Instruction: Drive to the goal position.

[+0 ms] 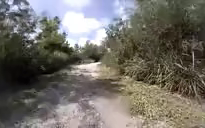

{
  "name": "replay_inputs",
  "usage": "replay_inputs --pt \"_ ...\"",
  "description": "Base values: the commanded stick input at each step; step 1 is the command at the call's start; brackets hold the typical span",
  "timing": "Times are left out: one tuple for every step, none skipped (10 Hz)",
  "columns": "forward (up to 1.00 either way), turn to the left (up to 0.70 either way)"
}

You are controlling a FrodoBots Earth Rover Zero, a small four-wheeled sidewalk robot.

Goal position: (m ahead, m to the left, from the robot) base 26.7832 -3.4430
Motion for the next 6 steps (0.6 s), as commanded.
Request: replay_inputs --pt "0.85 0.0" --pt "0.85 0.0" --pt "0.85 0.0" --pt "0.85 0.0" --pt "0.85 0.0" --pt "0.85 0.0"
